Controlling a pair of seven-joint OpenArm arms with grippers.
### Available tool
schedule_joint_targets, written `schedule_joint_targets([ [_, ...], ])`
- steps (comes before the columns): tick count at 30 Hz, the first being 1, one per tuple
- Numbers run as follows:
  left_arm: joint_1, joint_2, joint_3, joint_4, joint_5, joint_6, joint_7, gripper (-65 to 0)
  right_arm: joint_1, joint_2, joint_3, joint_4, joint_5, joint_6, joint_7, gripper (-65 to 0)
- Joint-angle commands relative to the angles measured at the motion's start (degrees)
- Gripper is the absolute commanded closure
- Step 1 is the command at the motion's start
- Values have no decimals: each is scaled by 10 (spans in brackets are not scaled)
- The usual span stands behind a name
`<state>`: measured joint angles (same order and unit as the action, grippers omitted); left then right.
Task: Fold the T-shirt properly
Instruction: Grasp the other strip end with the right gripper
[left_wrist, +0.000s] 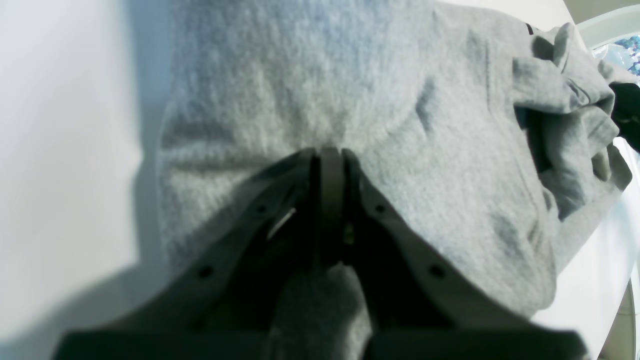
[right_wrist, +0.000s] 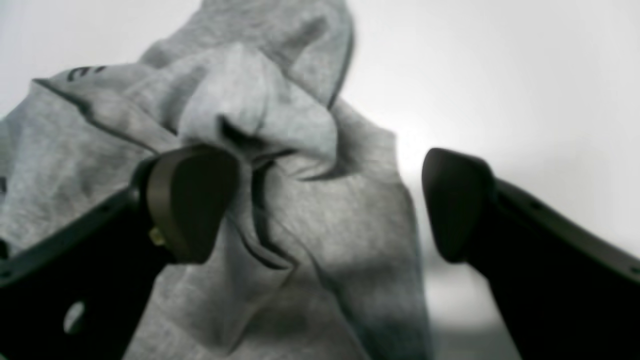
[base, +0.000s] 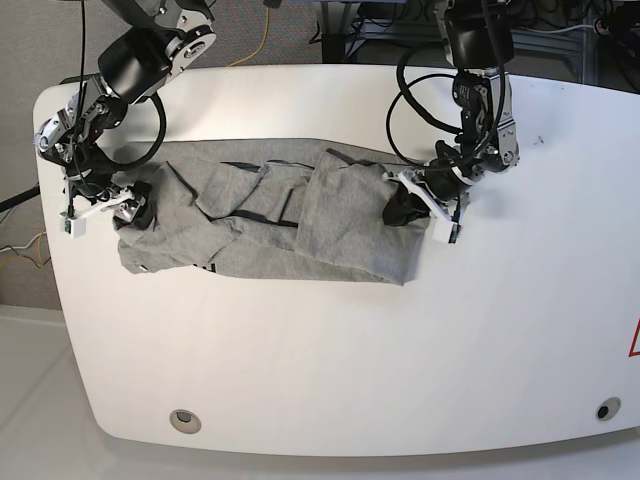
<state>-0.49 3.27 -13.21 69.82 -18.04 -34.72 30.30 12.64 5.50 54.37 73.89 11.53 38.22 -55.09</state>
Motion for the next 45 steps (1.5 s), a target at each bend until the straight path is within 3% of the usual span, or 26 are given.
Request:
schedule_joint_targets([
  [1, 8, -3, 1, -9, 53, 21, 59, -16, 0, -10, -2, 0, -12, -2, -31, -602],
  [16, -1, -3, 2, -9, 53, 21, 59, -16, -8, -46, -21, 38, -15, -2, -50, -602],
  [26, -2, -3, 2, -9, 53, 21, 59, -16, -18, -46, -45, 43, -15, -2, -50, -583],
  [29, -2, -3, 2, -9, 53, 21, 59, -16, -19, -46, -46, 43, -16, -2, -49, -491],
  [31, -2, -3, 2, -9, 53, 21, 59, -16, -19, -46, -46, 43, -16, -2, -49, -389],
  [37, -2, -3, 2, -9, 53, 21, 59, -16, -19, -44, -46, 43, -16, -2, -47, 0],
  [41, -2, -3, 2, -9, 53, 21, 59, -16, -19, -43, -47, 43, -16, -2, -47, -31],
  [45, 0, -3, 2, -9, 53, 21, 59, -16, -21, -43, -64, 44, -16, -2, -47, 0],
])
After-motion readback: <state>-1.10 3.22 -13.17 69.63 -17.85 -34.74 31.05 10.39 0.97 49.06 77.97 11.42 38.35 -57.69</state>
